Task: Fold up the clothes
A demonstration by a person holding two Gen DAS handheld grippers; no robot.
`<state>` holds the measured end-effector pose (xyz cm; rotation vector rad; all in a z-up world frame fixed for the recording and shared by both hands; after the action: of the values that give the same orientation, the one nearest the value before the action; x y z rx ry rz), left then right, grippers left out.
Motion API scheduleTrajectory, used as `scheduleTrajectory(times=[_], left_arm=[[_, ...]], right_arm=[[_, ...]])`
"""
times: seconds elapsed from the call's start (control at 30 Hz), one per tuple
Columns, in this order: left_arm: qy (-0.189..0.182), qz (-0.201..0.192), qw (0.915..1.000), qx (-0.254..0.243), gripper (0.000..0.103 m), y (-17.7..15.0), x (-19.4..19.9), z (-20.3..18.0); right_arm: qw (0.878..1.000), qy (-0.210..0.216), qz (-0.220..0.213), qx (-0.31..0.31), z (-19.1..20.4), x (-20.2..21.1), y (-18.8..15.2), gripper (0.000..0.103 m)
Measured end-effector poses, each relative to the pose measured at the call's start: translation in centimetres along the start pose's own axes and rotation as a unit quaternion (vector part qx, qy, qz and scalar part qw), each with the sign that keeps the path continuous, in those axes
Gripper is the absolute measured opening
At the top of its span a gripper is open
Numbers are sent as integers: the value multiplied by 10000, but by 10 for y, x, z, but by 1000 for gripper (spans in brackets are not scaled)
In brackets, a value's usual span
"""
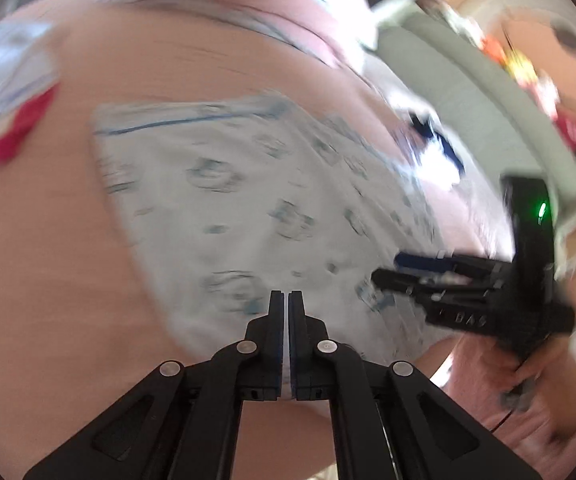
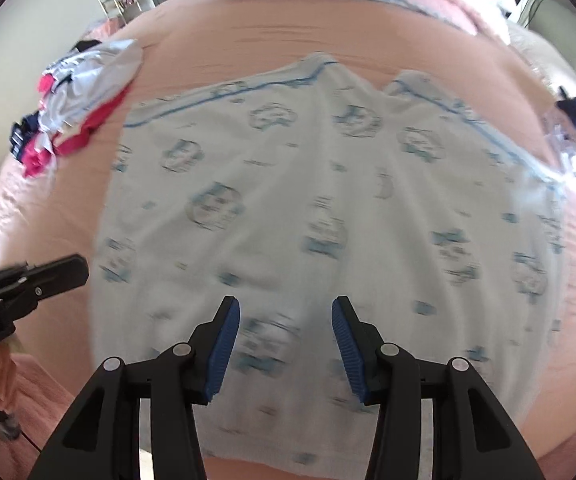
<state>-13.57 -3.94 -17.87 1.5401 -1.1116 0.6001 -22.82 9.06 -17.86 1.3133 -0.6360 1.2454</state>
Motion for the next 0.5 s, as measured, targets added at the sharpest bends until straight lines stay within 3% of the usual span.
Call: scheduleTrajectory(times=[0.1, 0.17, 0.23, 0.3, 0.4, 0.5], left_arm=[[806, 820, 9921, -497, 1, -19, -30, -15], [1031, 813, 9898, -547, 1, -26, -22, -16], [1321, 1143, 9838, -407, 1, -33, -11, -12], [1511, 1095, 9824, -117, 1, -33, 1, -9], [1262, 724, 9894, -28, 2, -25, 8, -27], [925, 720, 9926, -313, 2, -23, -7, -59]], right_arm=[[9996, -219, 56, -194, -33, 7, -19, 48], [9987, -273, 132, -421, -58, 14, -34, 48], [9972, -220, 122, -701, -83, 26, -49, 48], [9947, -88, 47, -1019, -106, 42, -64, 48], [9889, 199, -187, -1458, -129, 62, -80, 48], [9923, 2, -251, -1209, -126, 63, -86, 48]])
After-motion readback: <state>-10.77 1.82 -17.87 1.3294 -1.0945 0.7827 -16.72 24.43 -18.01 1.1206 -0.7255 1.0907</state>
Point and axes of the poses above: each gripper's, at about its wrist camera, not at the fingertips, and x roughly against the way its jaws point, z to its left, y to its top, the point moved 4 cm from there along -x, roughly the way its jaws point, and after that the axes turned 10 degrees about y, right-handed, at the moved point
